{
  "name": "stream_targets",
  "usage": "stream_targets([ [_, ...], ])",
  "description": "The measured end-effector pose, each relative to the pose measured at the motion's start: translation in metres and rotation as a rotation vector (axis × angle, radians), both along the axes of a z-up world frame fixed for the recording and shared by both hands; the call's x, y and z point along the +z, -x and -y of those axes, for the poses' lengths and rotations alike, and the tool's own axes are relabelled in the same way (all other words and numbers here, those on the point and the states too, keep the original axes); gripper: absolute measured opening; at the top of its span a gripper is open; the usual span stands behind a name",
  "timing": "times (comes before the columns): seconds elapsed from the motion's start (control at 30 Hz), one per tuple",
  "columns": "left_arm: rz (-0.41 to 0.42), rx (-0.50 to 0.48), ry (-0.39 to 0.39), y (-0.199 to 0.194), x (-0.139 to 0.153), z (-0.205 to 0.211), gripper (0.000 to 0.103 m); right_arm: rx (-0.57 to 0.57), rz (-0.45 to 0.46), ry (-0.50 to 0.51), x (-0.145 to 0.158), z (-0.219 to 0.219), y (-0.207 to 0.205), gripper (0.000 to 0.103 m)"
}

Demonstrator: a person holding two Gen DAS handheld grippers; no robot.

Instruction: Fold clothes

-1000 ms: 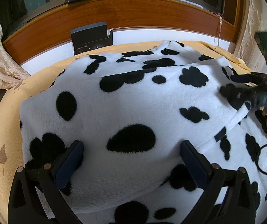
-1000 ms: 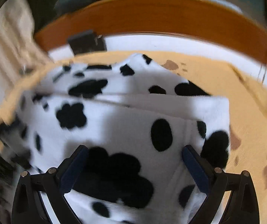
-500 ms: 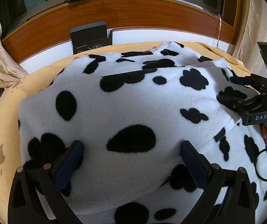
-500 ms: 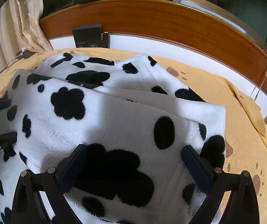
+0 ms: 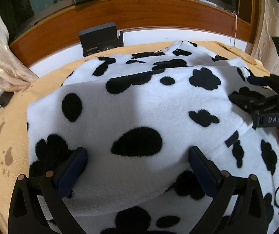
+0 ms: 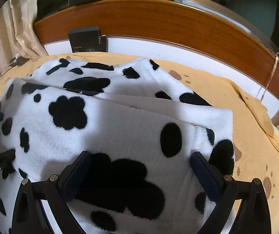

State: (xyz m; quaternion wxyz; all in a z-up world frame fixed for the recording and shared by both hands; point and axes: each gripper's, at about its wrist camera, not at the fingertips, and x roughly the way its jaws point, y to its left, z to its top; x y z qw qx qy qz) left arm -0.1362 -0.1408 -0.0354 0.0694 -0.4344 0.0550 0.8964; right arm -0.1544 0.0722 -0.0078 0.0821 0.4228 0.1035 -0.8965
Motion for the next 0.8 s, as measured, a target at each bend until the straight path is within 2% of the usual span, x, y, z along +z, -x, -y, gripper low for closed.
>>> stream_targets([
  [0.13,0.017,0.01,-0.007,-0.017,0.01,0.004,0.103,-0.019,-0.015,0.016,0.012,-0.005,-0.016,0.102],
  [0.23,0.01,-0.021,-0.01,-0.044,0.022,0.011,0.103,0.048,-0.05,0.114,0.036,-0.022,-0.044,0.102],
  [0.33,-0.002,-0.076,-0.054,-0.085,0.033,0.024,0.103,0.148,-0.069,0.206,0.057,-0.044,-0.085,0.102],
  [0.4,-0.007,-0.097,-0.084,-0.113,0.039,0.036,0.103,0.196,-0.08,0.189,0.063,-0.049,-0.121,0.102],
  [0.5,-0.009,-0.11,-0.129,-0.161,0.046,0.057,0.103,0.229,-0.092,0.141,0.062,-0.054,-0.171,0.102],
  [0.67,0.035,-0.052,-0.179,-0.229,0.042,0.091,0.103,0.2,-0.085,0.2,0.051,-0.083,-0.225,0.102],
  [0.8,0.067,0.01,-0.255,-0.276,0.037,0.111,0.103,0.184,-0.082,0.229,0.043,-0.097,-0.26,0.102],
])
